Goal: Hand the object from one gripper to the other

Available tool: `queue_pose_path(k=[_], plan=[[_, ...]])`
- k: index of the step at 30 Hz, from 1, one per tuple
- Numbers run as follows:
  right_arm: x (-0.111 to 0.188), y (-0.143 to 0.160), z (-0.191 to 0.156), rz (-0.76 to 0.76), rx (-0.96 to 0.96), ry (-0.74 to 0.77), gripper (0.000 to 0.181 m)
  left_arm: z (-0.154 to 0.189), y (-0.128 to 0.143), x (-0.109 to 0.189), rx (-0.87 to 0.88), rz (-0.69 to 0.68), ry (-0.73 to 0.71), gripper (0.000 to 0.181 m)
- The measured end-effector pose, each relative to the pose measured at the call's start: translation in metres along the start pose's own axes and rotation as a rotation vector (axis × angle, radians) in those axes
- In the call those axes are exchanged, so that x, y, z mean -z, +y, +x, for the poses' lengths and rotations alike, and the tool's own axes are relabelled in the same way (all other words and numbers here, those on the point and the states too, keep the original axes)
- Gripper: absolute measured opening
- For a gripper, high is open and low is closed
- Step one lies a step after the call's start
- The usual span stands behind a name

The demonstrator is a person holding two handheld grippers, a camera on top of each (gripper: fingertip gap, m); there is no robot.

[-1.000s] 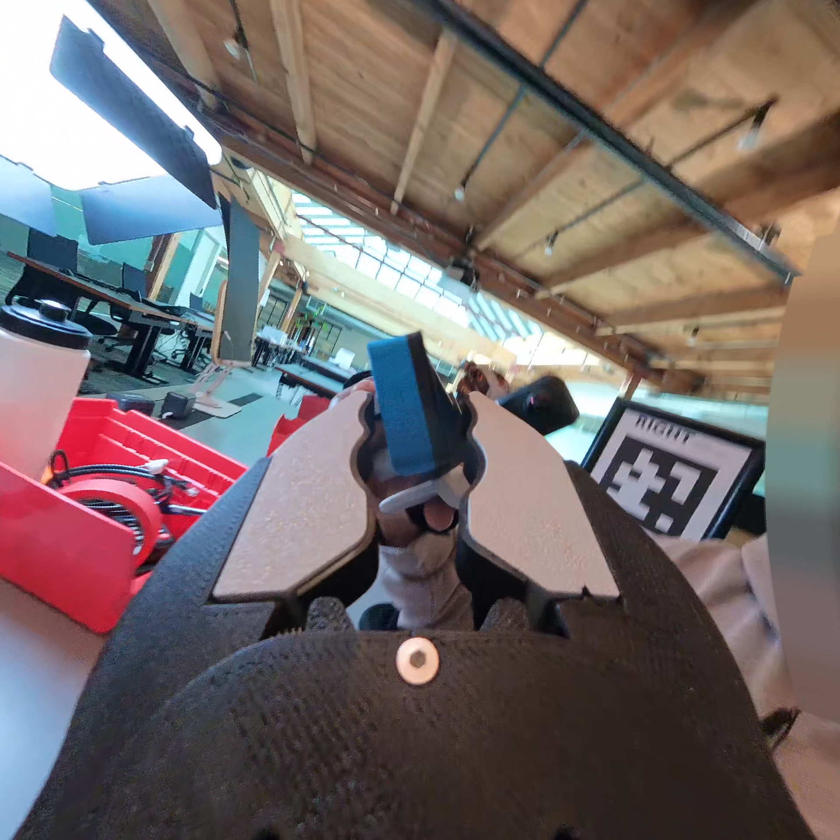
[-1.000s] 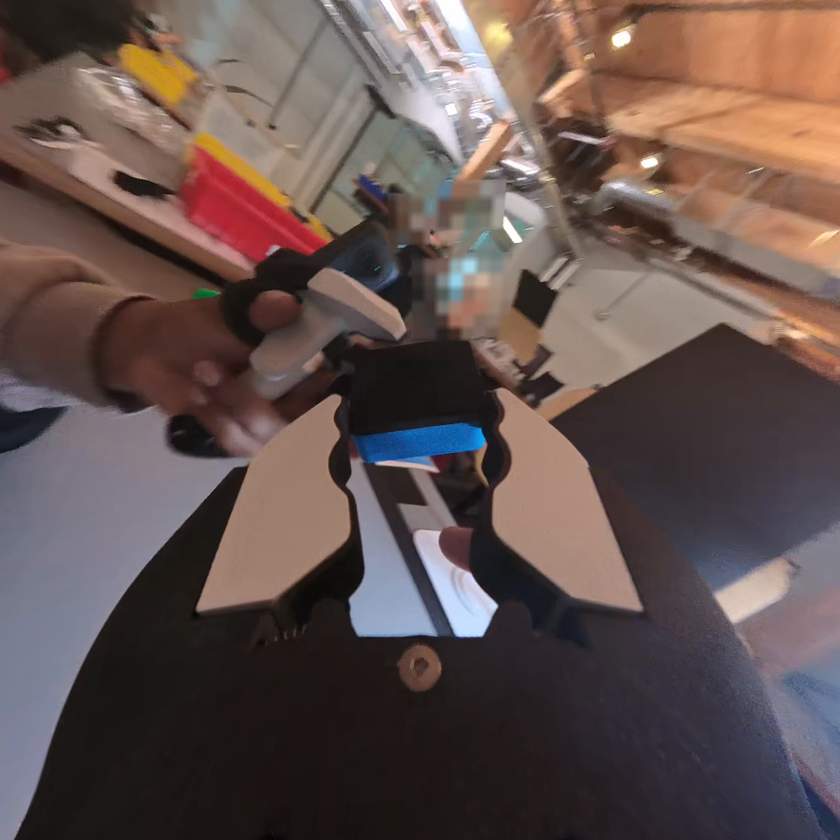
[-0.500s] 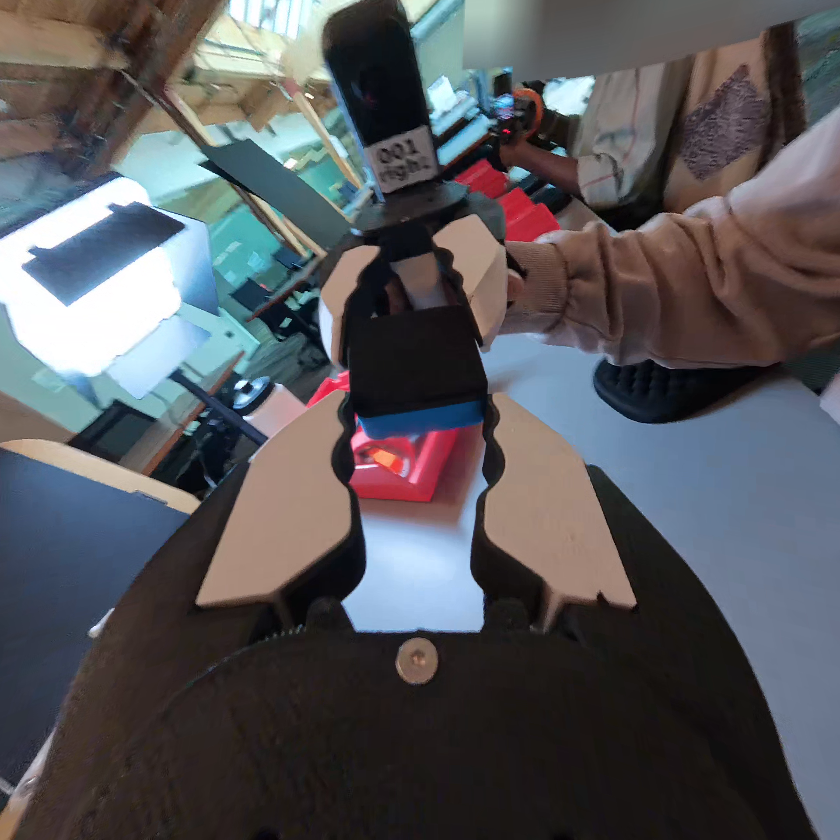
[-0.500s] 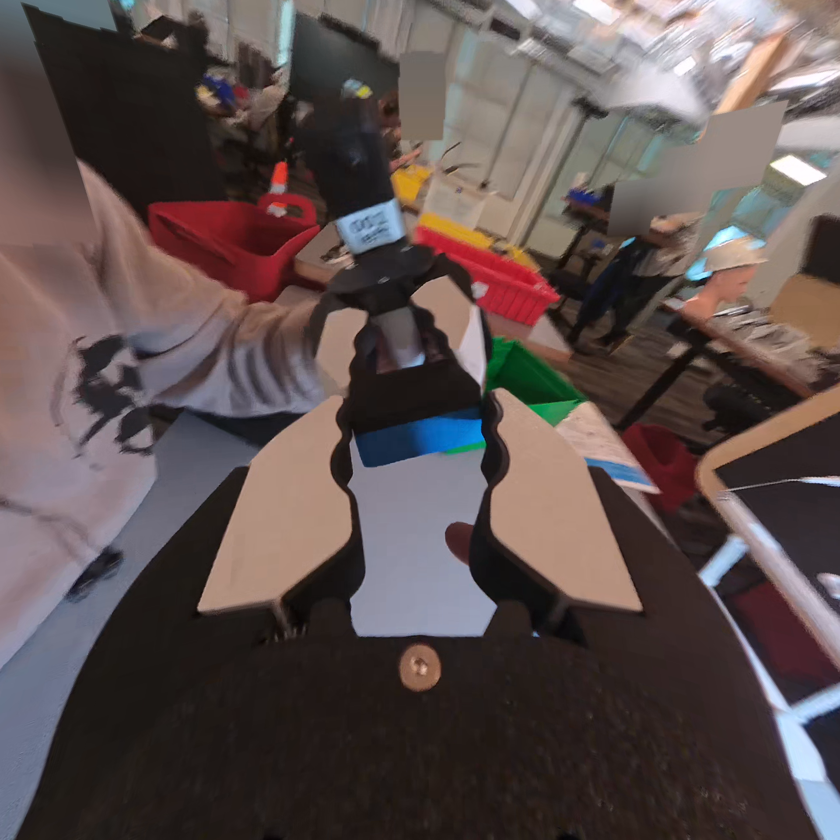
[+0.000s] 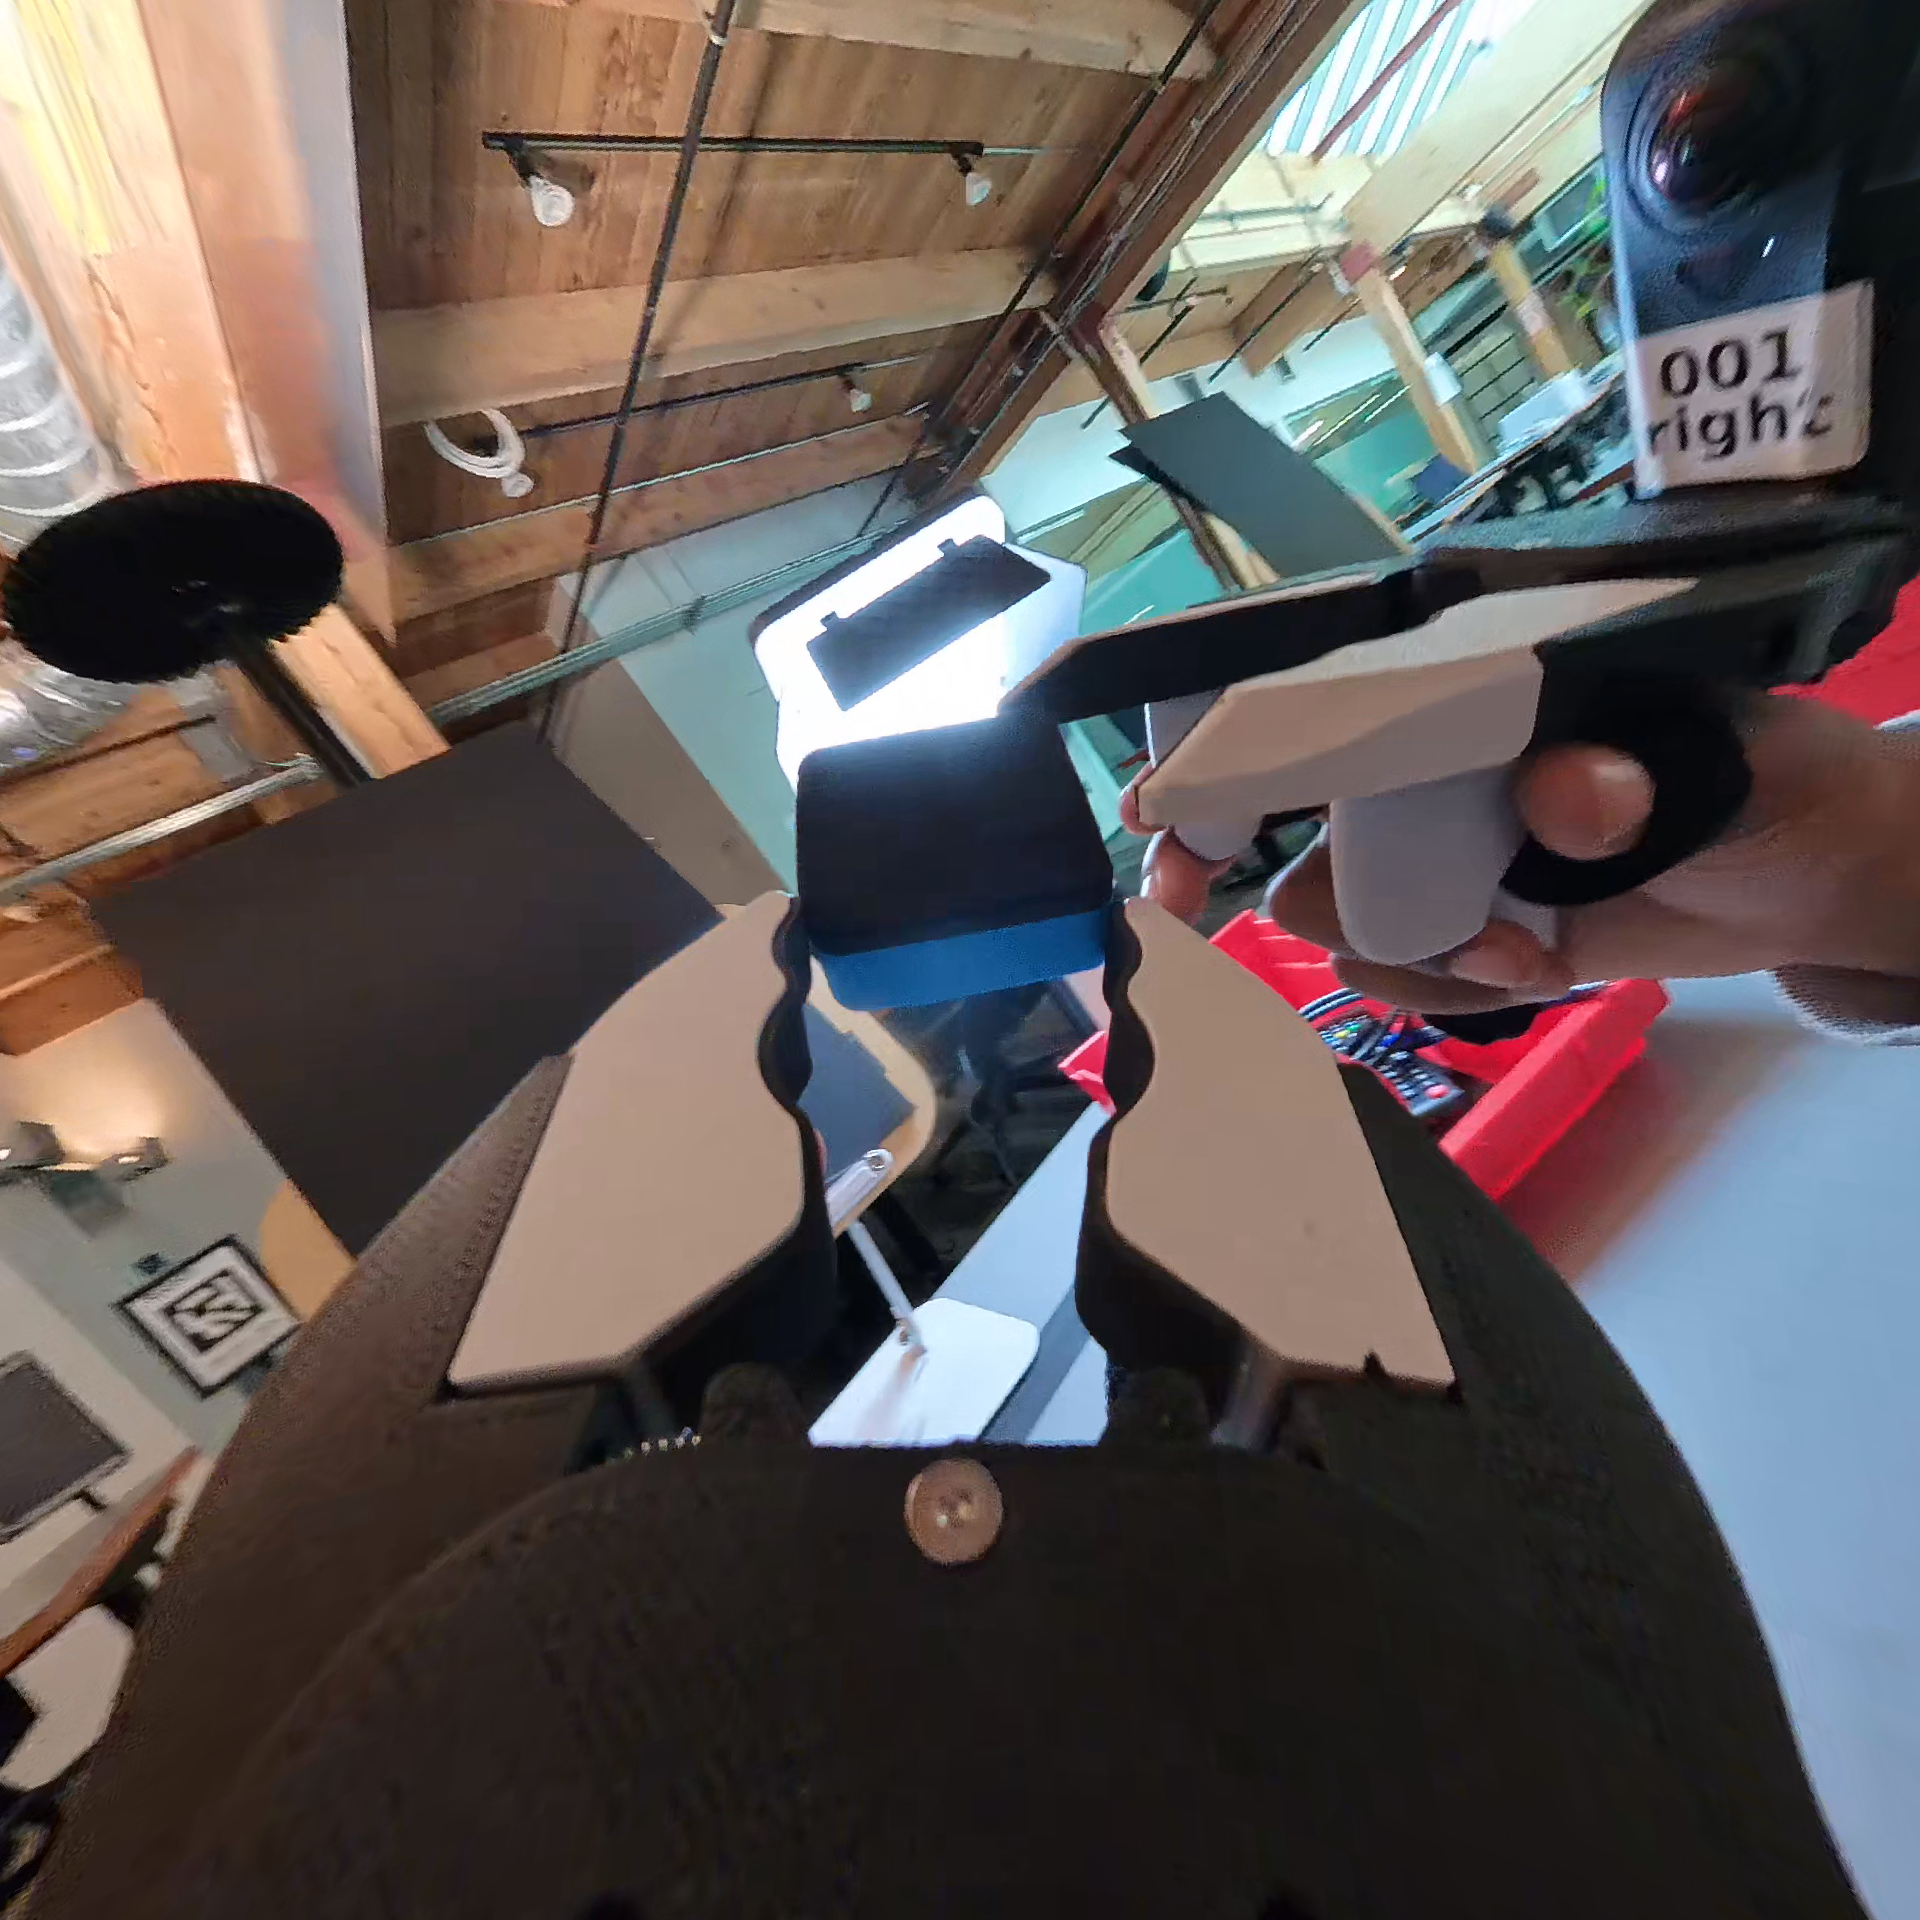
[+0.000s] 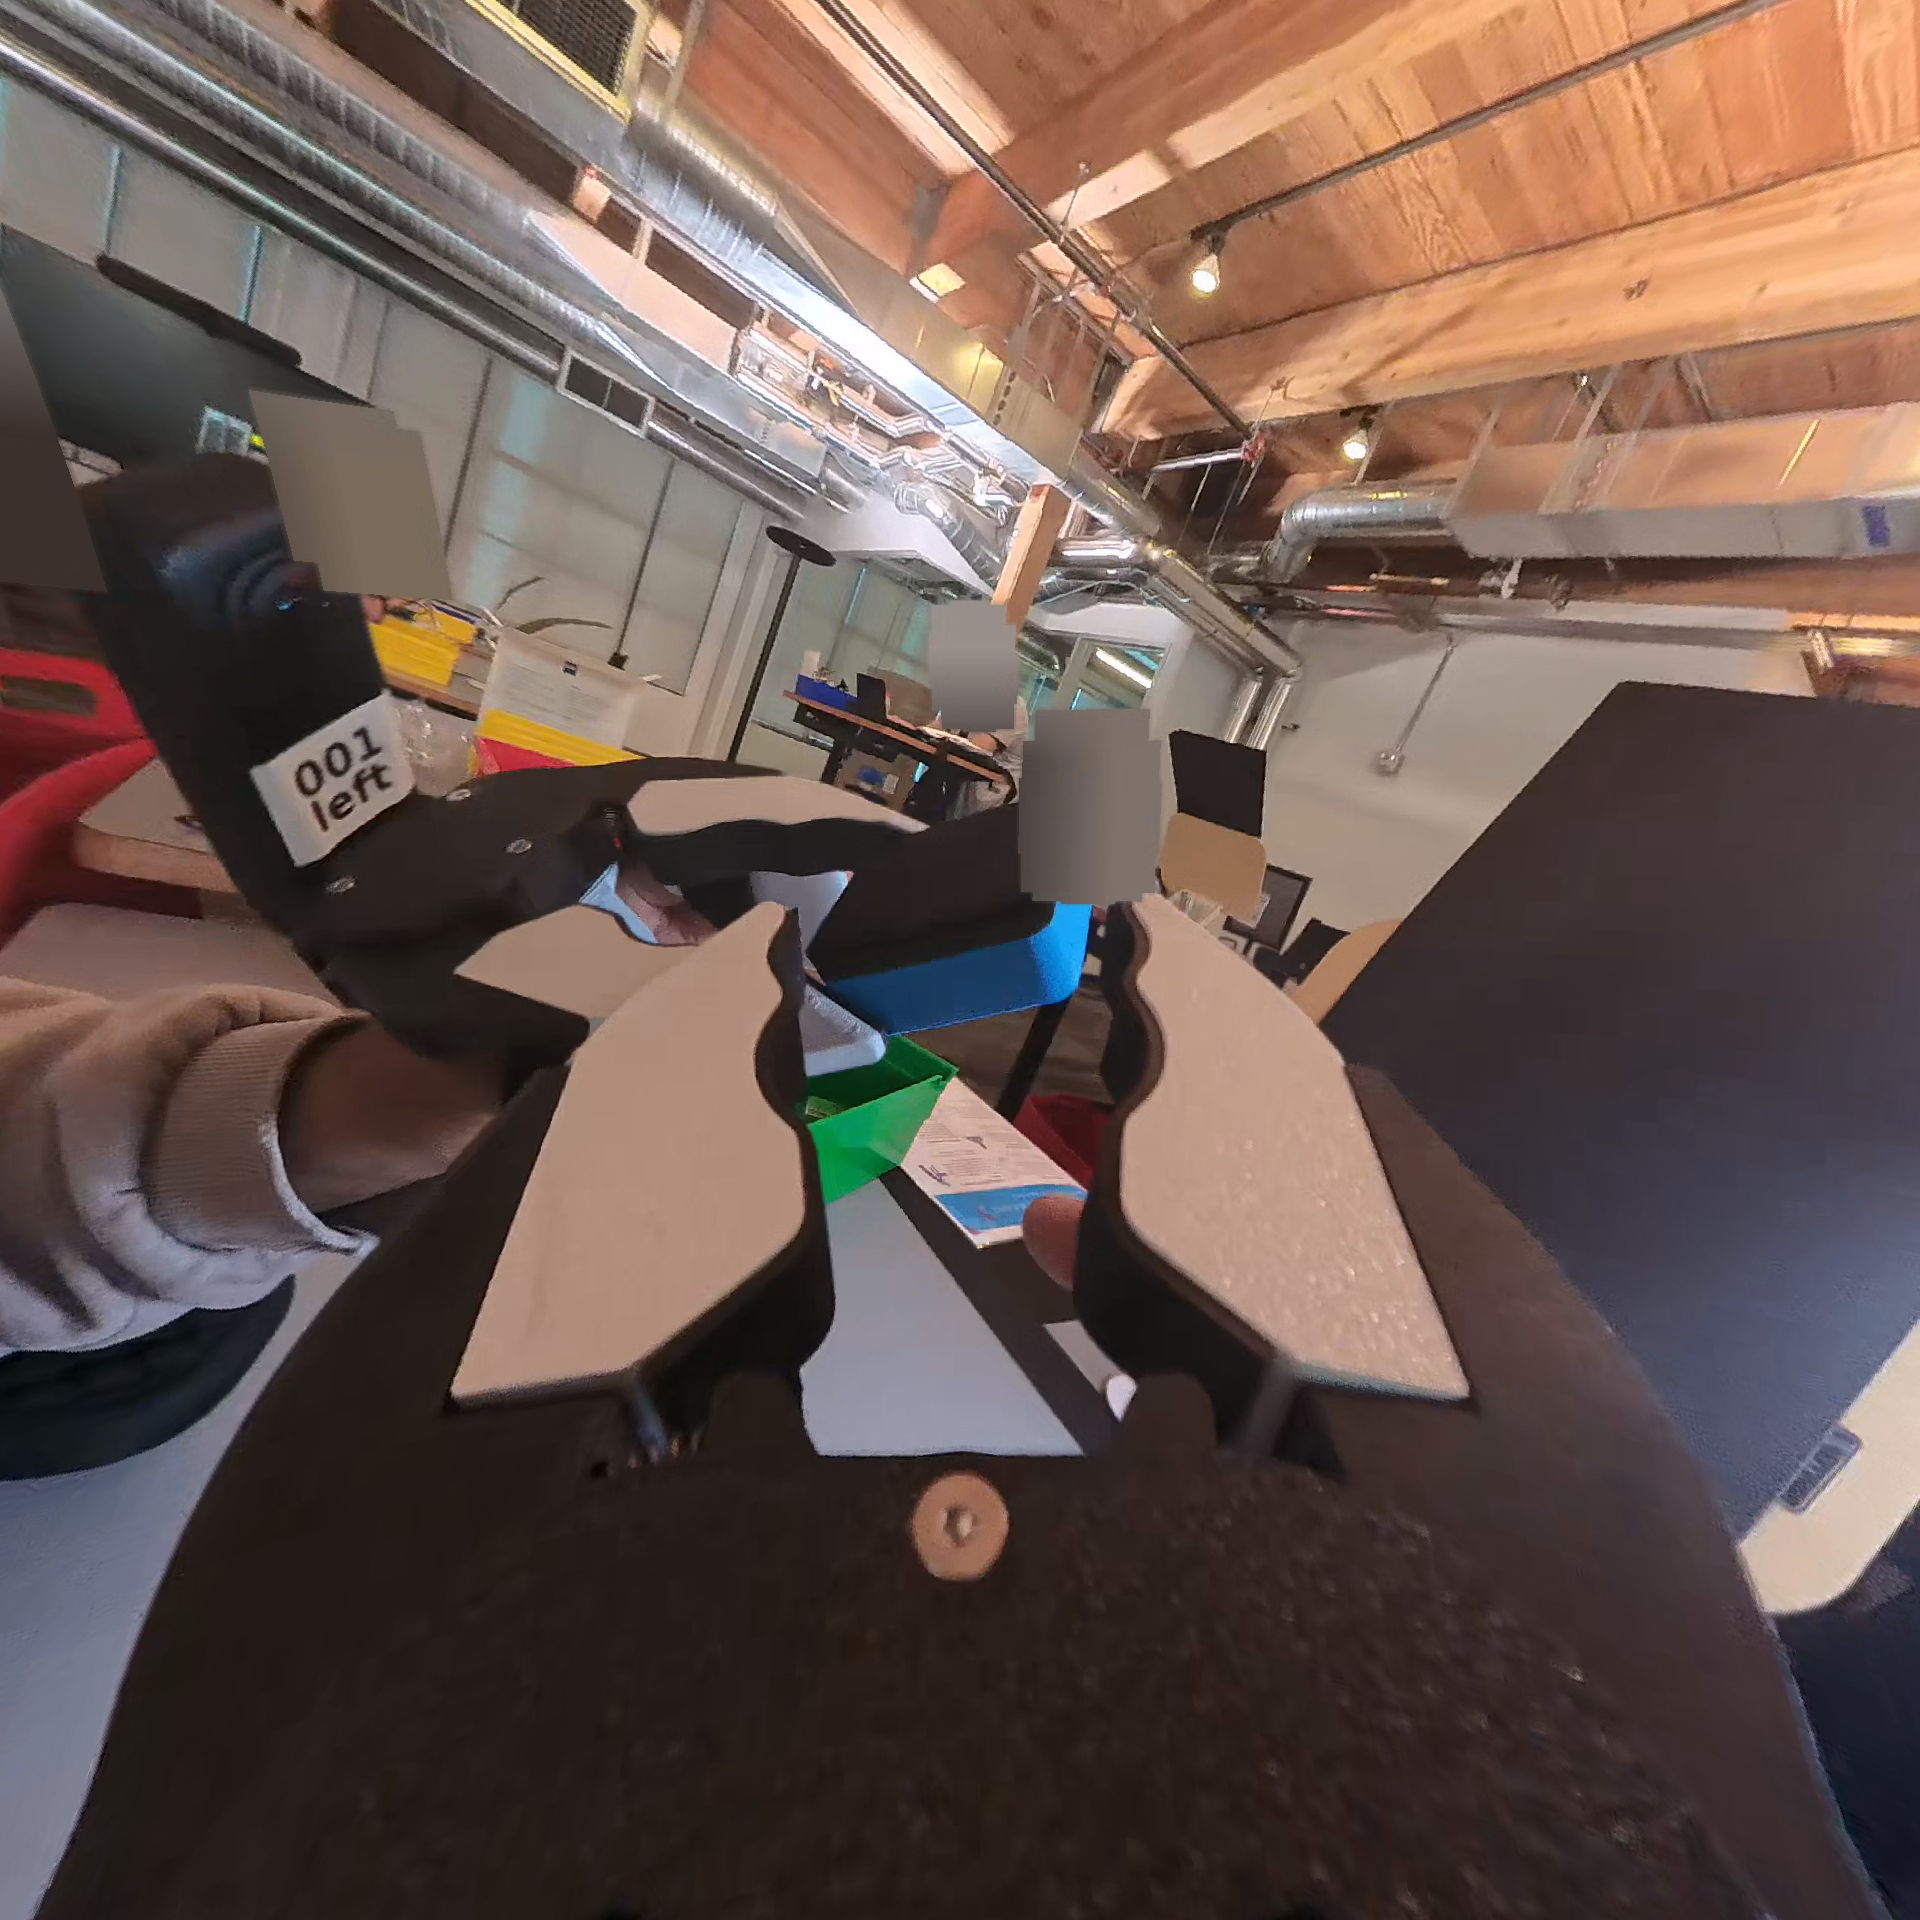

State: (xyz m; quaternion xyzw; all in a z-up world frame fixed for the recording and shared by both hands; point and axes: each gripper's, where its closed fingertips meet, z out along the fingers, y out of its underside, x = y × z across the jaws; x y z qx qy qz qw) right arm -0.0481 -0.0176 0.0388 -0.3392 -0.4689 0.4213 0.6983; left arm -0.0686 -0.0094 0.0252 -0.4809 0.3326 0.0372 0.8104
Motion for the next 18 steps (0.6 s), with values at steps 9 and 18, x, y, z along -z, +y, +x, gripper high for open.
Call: queue_pose_path(k=[9,18], plan=[[-0.012,0.024,0.0,-0.25,0.052,0.145,0.064,0.003,-0.001,-0.001,-0.37,-0.085,-0.201,0.054],[0.001,0.028,0.013,-0.331,0.109,0.075,0.055,0.025,-0.002,-0.002,-0.256,-0.006,0.039,0.06]])
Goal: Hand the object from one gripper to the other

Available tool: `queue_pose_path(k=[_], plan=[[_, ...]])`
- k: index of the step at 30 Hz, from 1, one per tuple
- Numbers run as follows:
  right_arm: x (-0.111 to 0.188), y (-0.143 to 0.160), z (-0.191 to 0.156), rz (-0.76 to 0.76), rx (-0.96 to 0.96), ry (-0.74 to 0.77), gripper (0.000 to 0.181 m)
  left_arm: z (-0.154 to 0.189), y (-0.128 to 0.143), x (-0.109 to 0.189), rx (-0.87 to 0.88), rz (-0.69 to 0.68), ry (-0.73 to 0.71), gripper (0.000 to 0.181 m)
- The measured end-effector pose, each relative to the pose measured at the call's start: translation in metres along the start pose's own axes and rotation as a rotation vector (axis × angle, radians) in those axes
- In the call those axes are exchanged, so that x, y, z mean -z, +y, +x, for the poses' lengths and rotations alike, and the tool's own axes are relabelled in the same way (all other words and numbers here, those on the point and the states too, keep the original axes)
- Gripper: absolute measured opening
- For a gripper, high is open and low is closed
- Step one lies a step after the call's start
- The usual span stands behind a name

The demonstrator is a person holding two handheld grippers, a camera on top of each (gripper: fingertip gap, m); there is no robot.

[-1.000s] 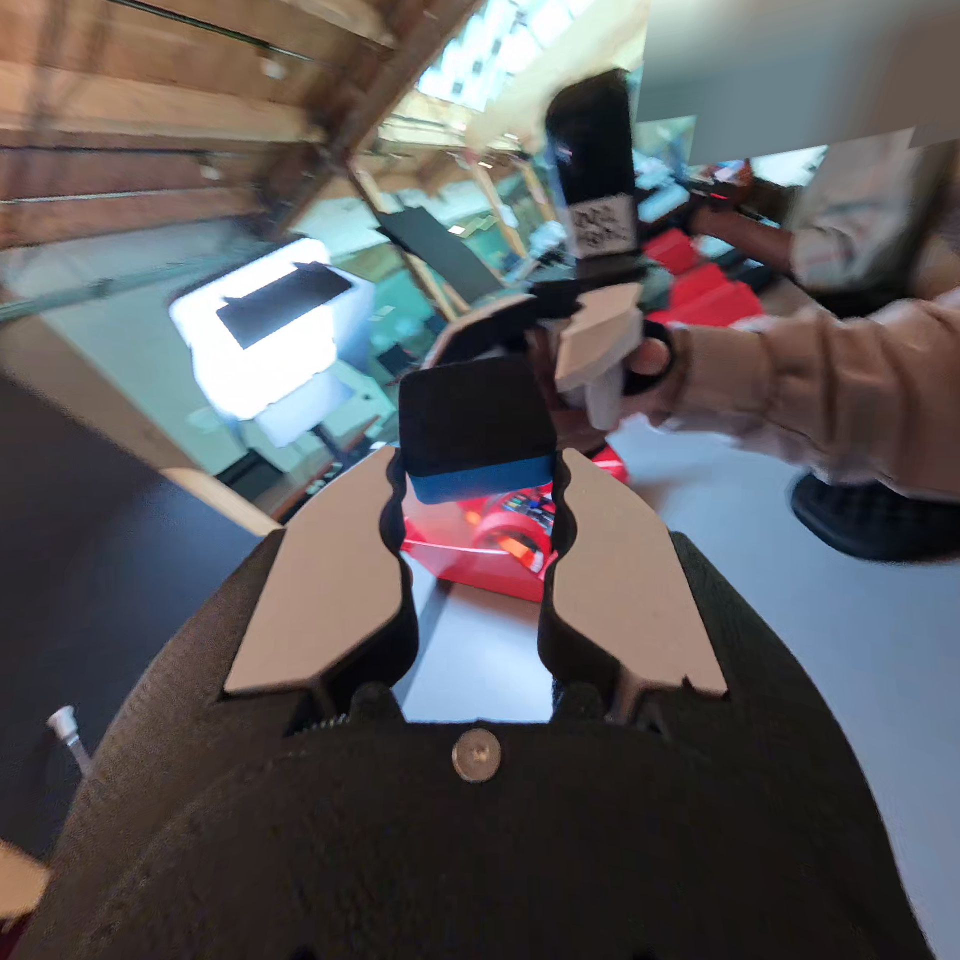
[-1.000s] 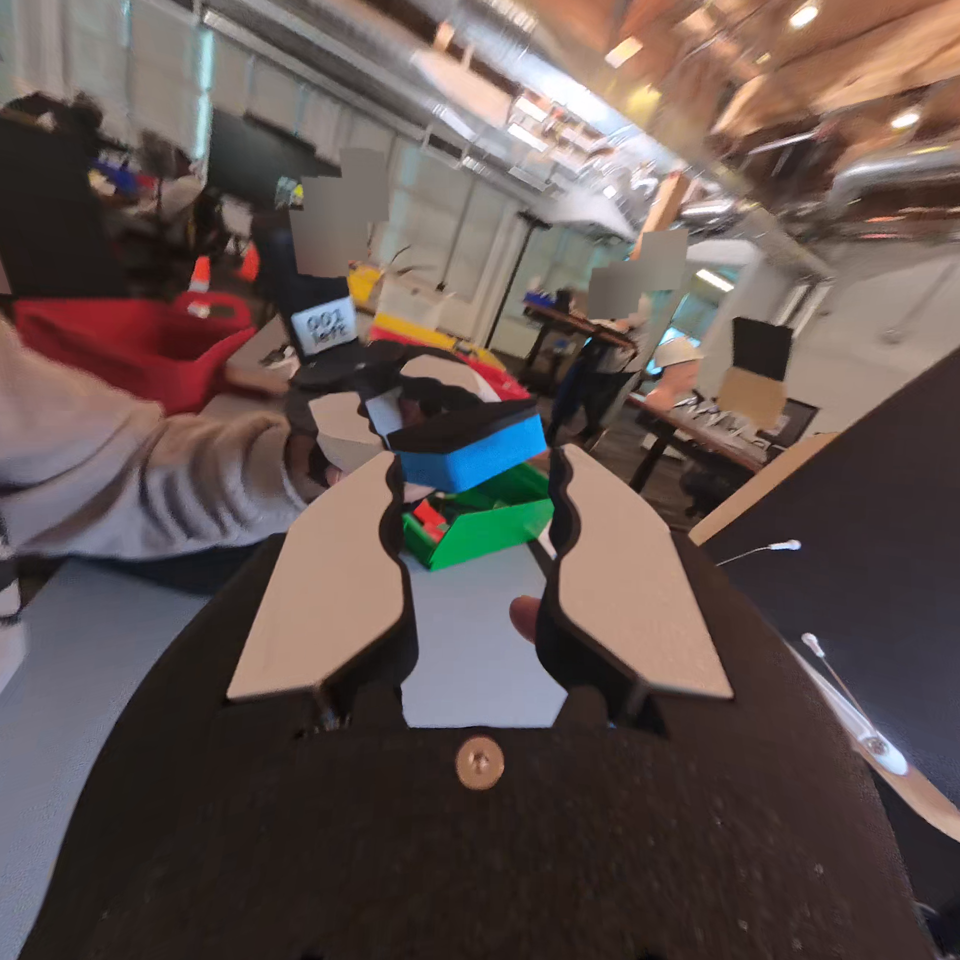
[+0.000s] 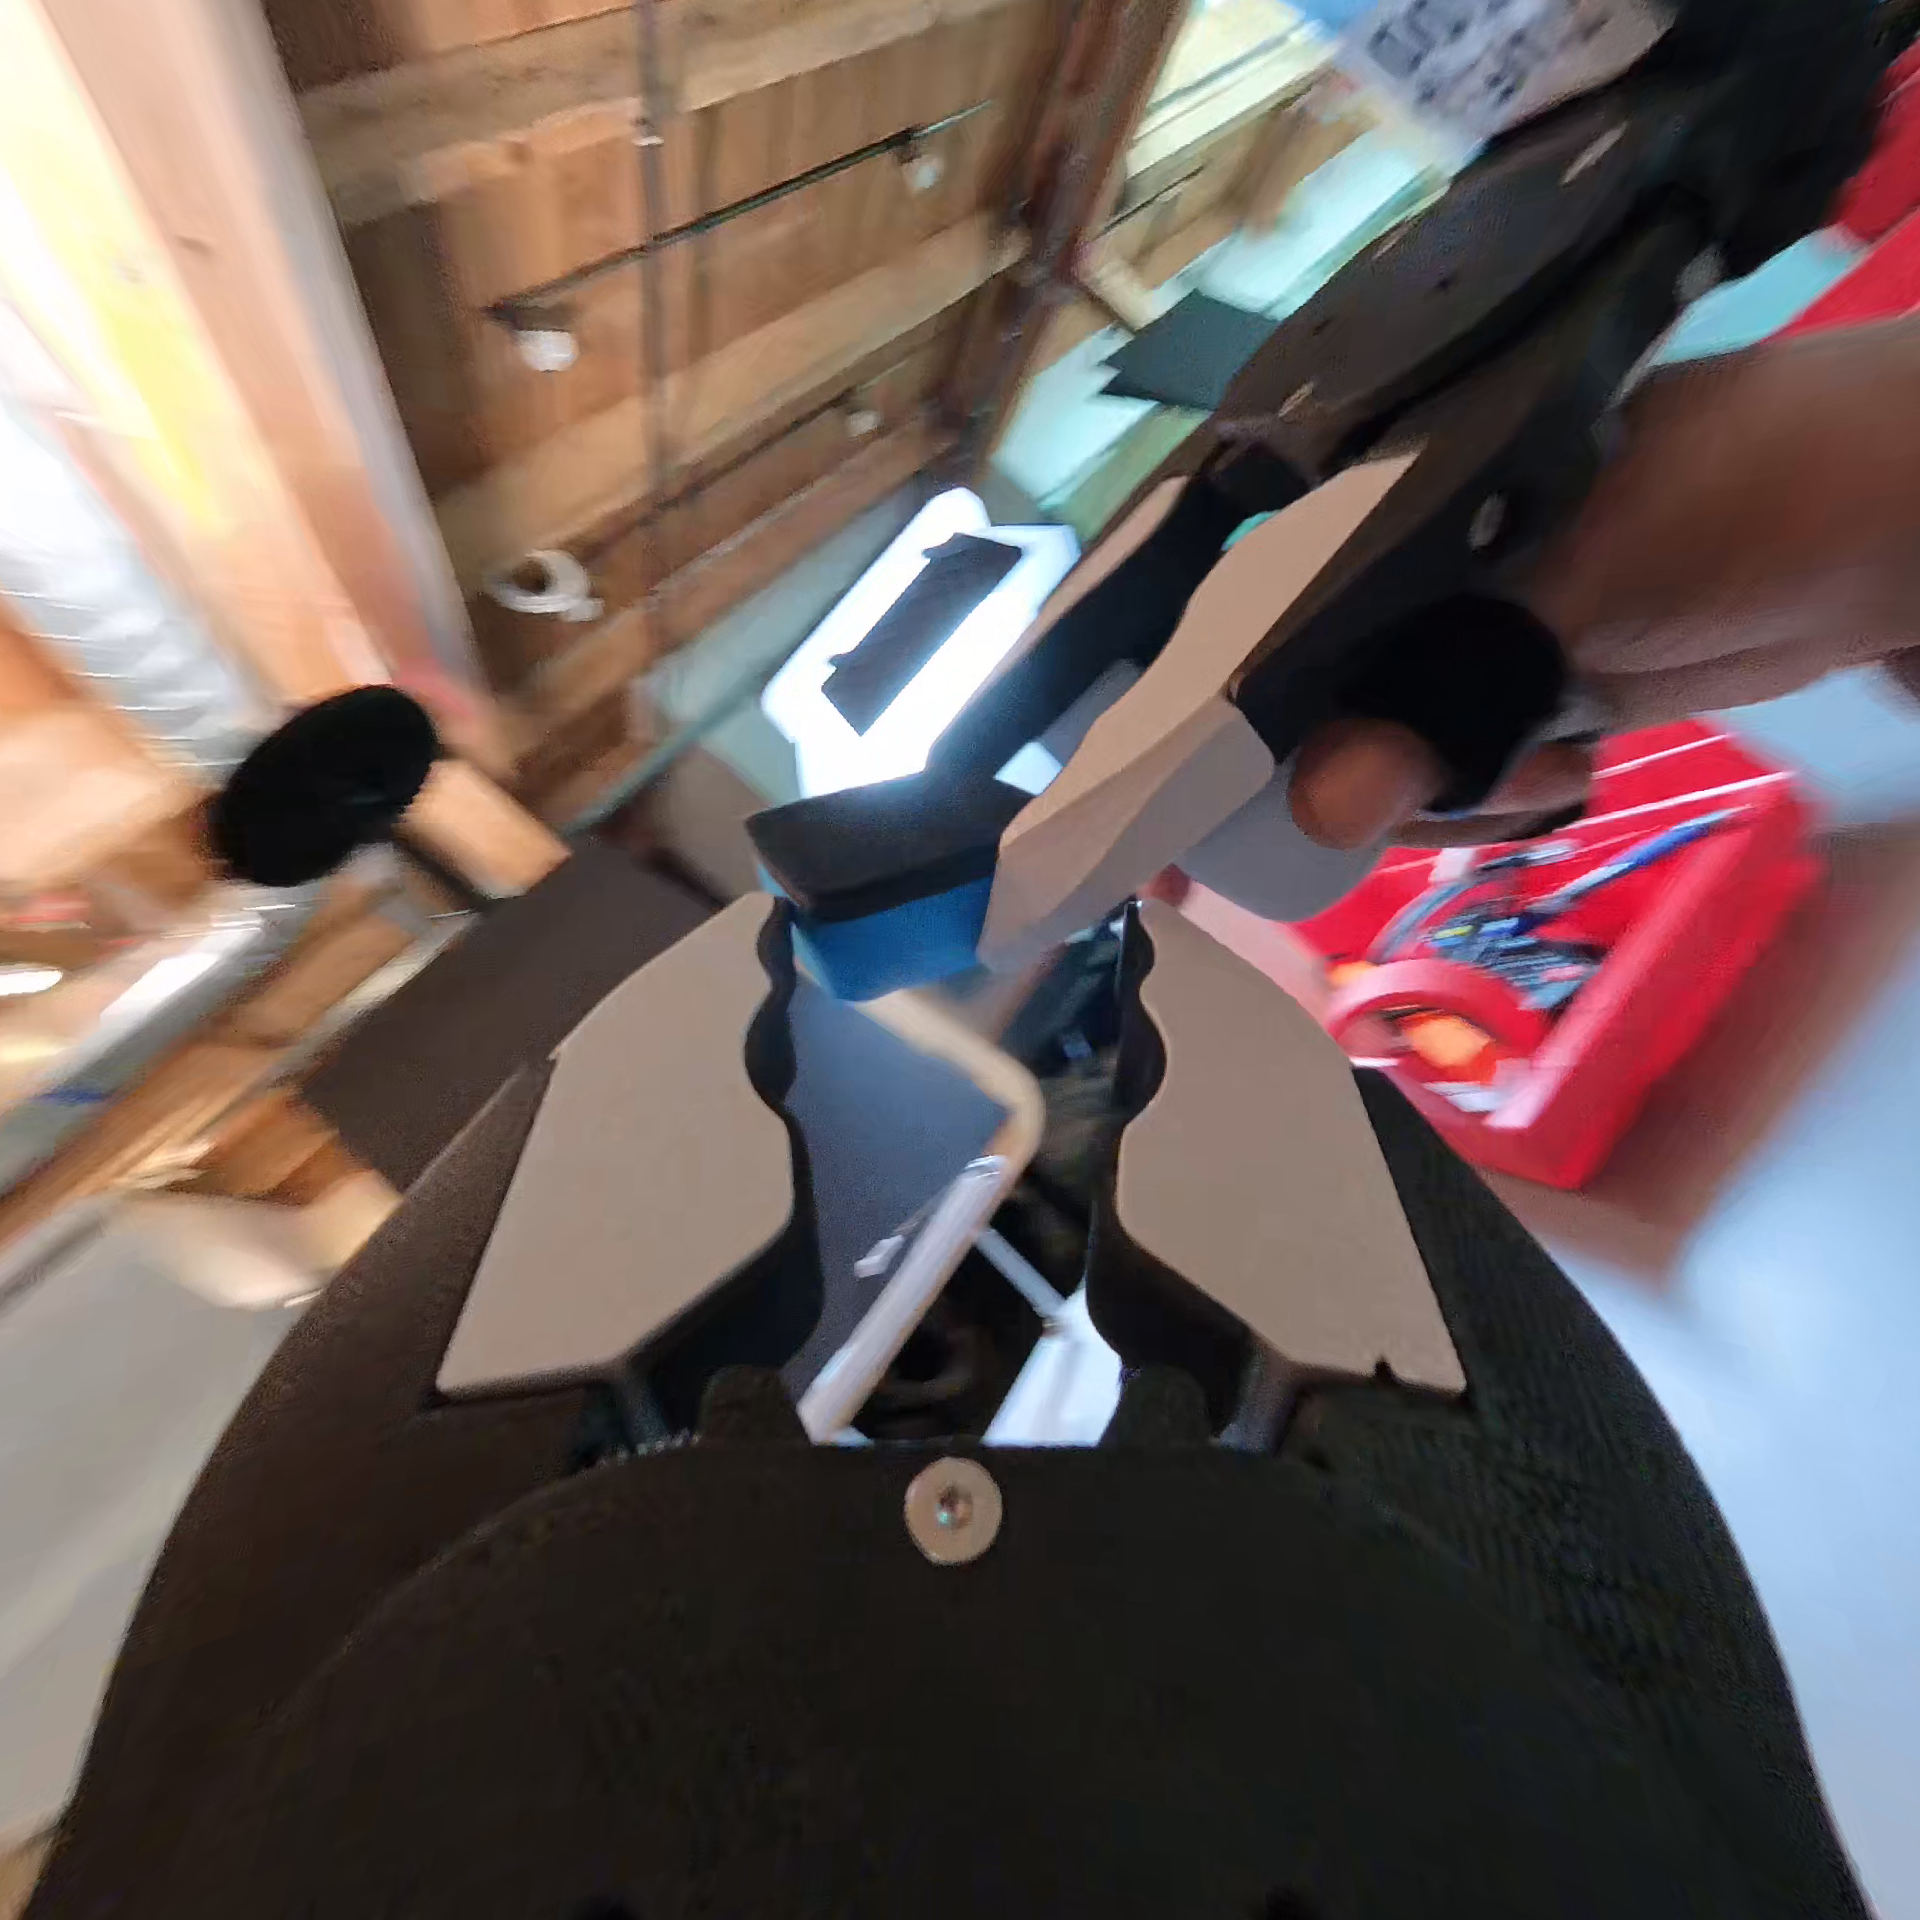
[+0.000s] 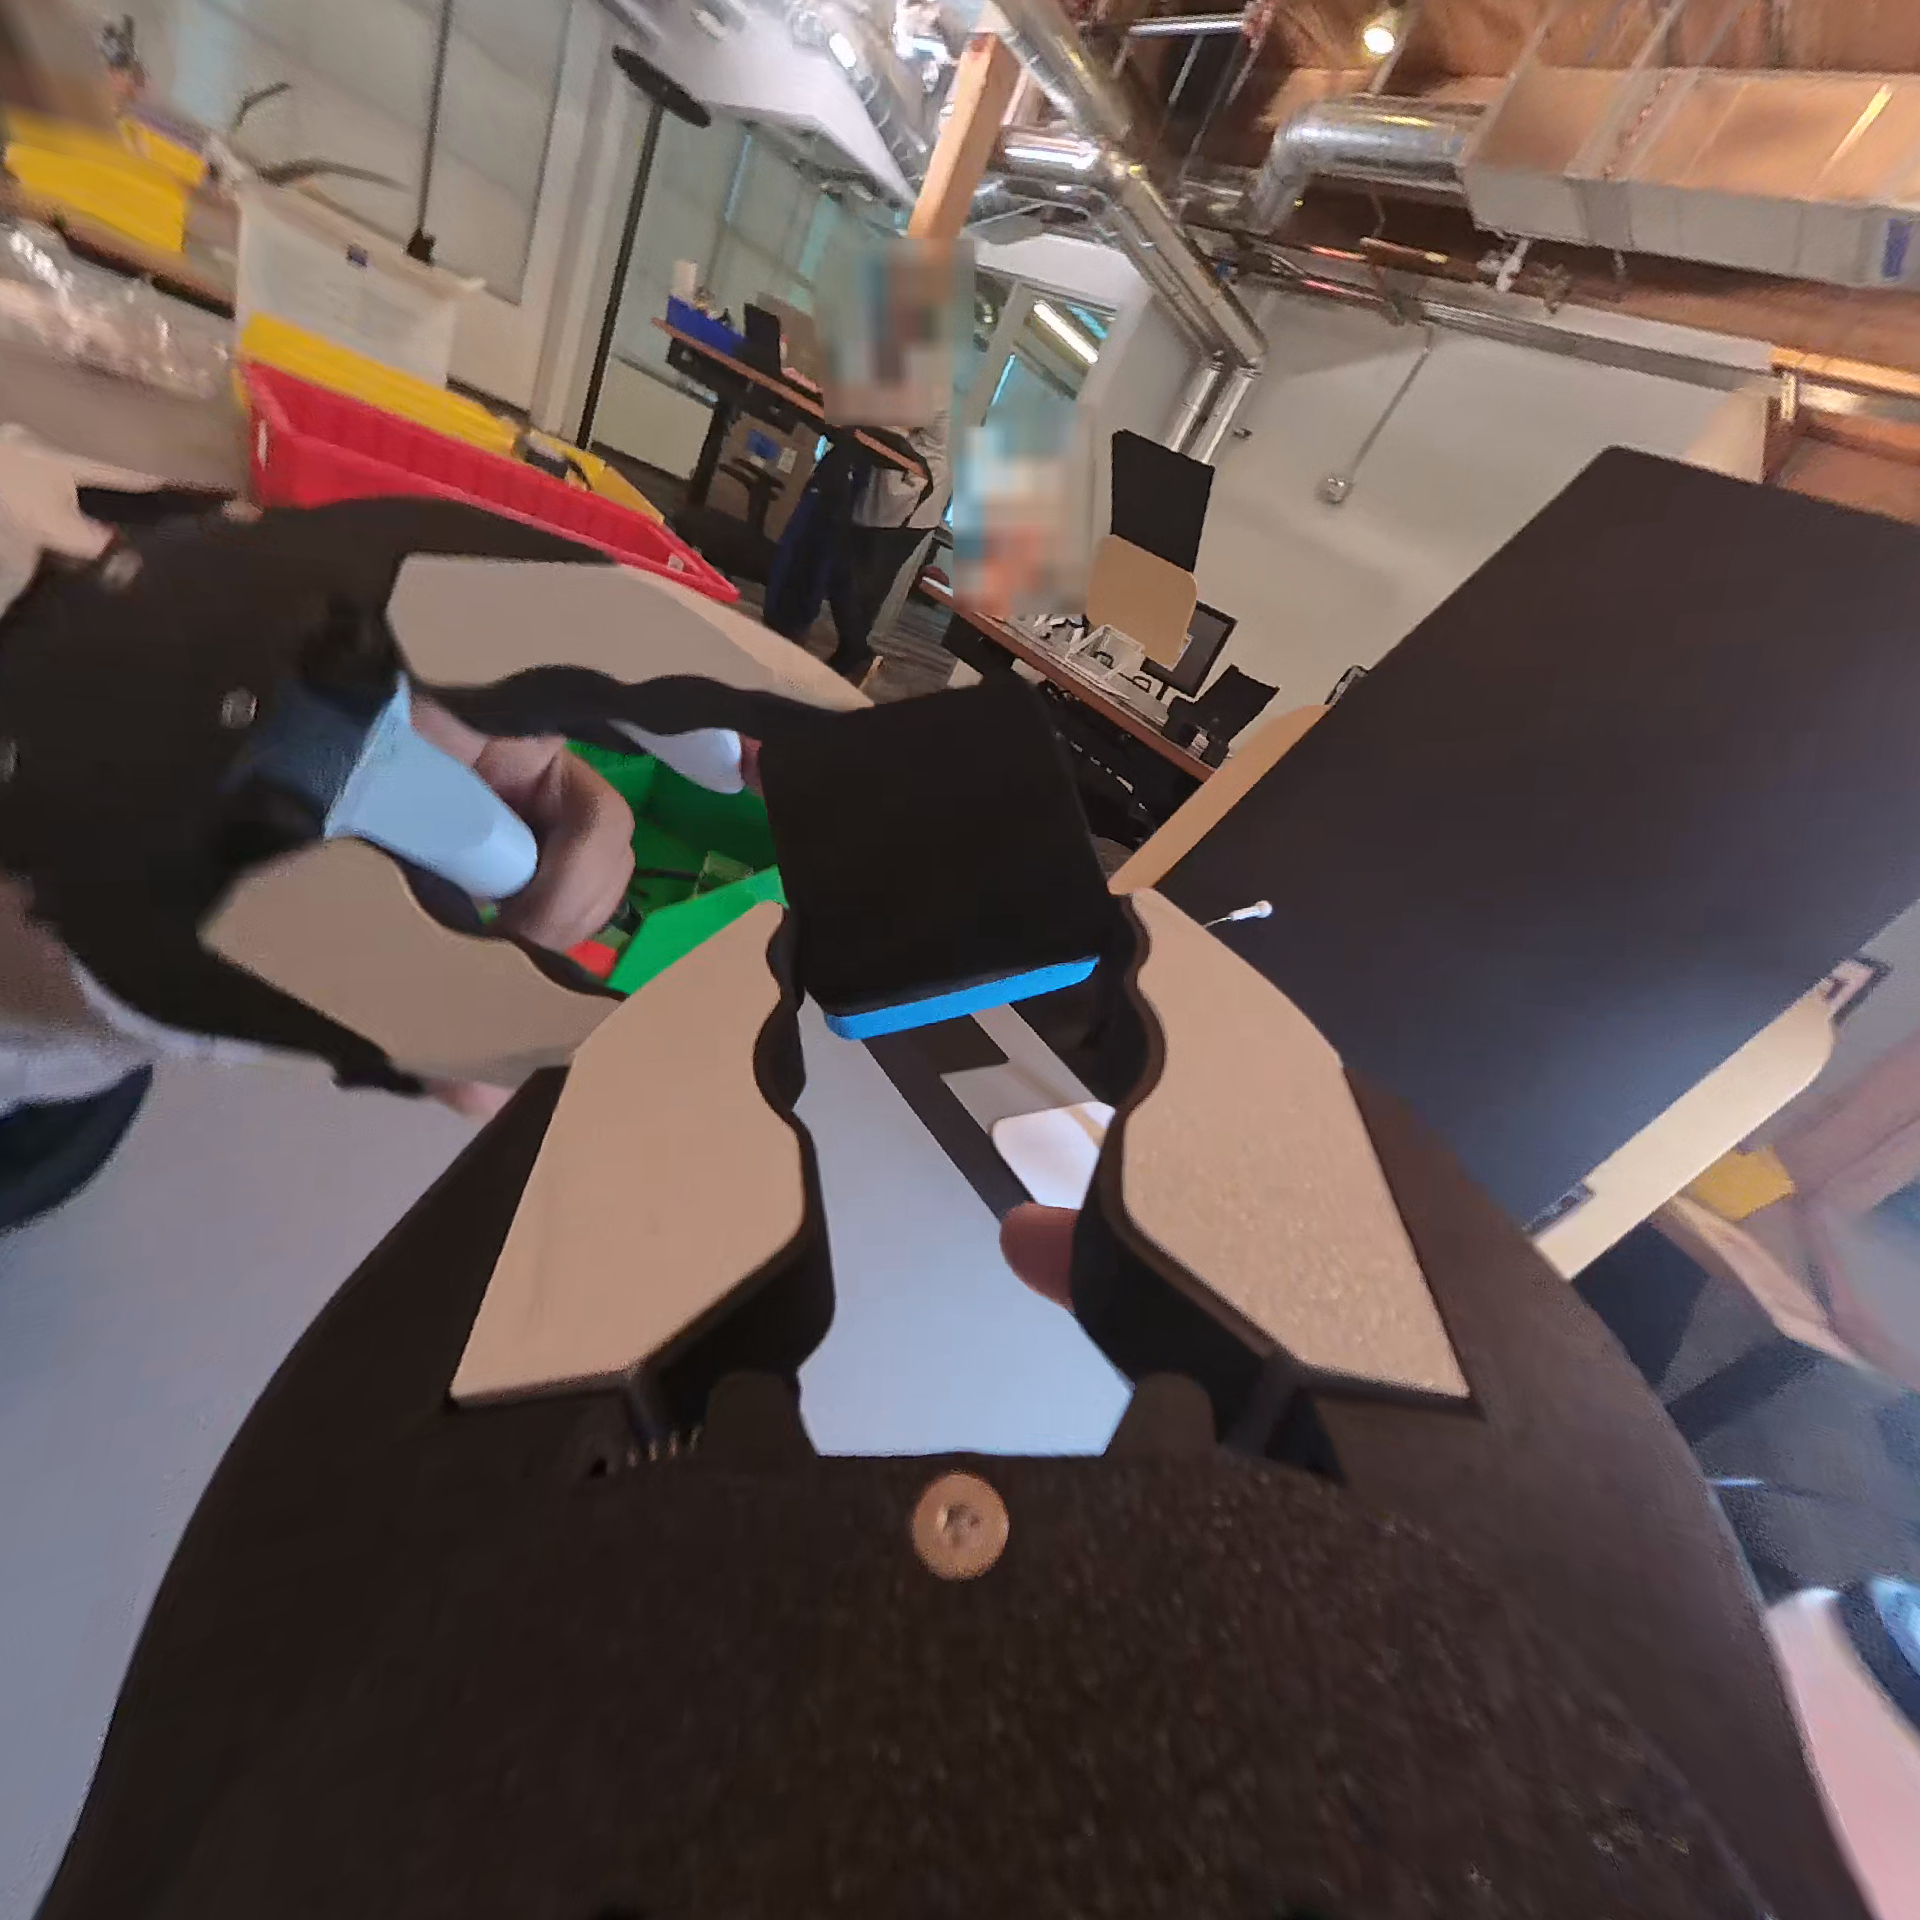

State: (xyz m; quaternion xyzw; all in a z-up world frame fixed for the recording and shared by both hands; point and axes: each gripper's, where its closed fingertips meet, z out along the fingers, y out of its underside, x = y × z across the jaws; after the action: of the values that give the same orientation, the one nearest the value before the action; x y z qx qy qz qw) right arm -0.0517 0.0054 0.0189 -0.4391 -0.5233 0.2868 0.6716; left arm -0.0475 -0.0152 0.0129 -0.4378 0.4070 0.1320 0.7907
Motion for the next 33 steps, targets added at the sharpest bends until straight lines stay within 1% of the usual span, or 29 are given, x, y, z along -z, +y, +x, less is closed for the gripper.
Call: queue_pose_path(k=[1,3,5,7,9,10,12,14,15,18,19,21,22,24,26,27,30,32,33], plan=[[0.004,0.001,0.001,-0.011,0.054,-0.023,0.055,0.005,-0.003,0.002,0.07,0.023,0.101,0.063],[0.012,0.007,-0.003,-0.044,0.151,-0.108,0.056,0.01,-0.006,0.009,0.2,0.047,0.265,0.064],[0.023,0.011,-0.014,-0.058,0.235,-0.22,0.056,0.01,-0.008,0.016,0.291,0.061,0.37,0.064],[0.033,0.016,-0.032,-0.063,0.284,-0.346,0.056,0.012,-0.006,0.021,0.341,0.068,0.445,0.064],[0.038,0.021,-0.045,-0.086,0.295,-0.431,0.056,0.024,-0.006,0.028,0.357,0.074,0.549,0.068],[0.039,0.025,-0.052,-0.104,0.303,-0.468,0.056,0.033,-0.006,0.032,0.351,0.073,0.609,0.067],[0.04,0.028,-0.059,-0.115,0.314,-0.503,0.055,0.051,-0.003,0.039,0.311,0.045,0.708,0.066],[0.041,0.029,-0.067,-0.118,0.296,-0.55,0.056,0.063,0.003,0.041,0.272,0.005,0.752,0.061],[0.042,0.031,-0.068,-0.131,0.295,-0.559,0.056,0.067,0.003,0.041,0.254,0.008,0.76,0.056],[0.041,0.028,-0.06,-0.124,0.297,-0.513,0.056,0.061,0.001,0.036,0.252,0.022,0.711,0.053],[0.038,0.024,-0.052,-0.109,0.289,-0.465,0.054,0.055,0.002,0.032,0.253,0.025,0.667,0.052],[0.033,0.01,-0.033,-0.038,0.249,-0.351,0.055,0.036,0.003,0.025,0.261,0.038,0.549,0.052],[0.033,0.002,-0.027,0.018,0.204,-0.325,0.054,0.027,0.001,0.024,0.284,0.064,0.506,0.052],[0.031,-0.009,-0.019,0.088,0.082,-0.308,0.056,0.002,-0.001,0.019,0.333,0.112,0.362,0.052],[0.025,-0.014,-0.017,0.128,0.006,-0.278,0.059,-0.017,0.004,0.014,0.341,0.115,0.213,0.052],[0.02,-0.016,-0.017,0.143,-0.021,-0.255,0.061,-0.022,0.006,0.013,0.328,0.109,0.165,0.052],[0.007,-0.02,-0.018,0.194,-0.082,-0.169,0.06,-0.018,0.007,0.009,0.293,0.09,0.118,0.052],[0.001,-0.016,-0.023,0.177,-0.11,-0.165,0.053,-0.015,0.008,0.006,0.272,0.075,0.096,0.052],[0.0,-0.014,-0.023,0.163,-0.102,-0.149,0.052,-0.015,0.008,0.006,0.266,0.076,0.087,0.052]])
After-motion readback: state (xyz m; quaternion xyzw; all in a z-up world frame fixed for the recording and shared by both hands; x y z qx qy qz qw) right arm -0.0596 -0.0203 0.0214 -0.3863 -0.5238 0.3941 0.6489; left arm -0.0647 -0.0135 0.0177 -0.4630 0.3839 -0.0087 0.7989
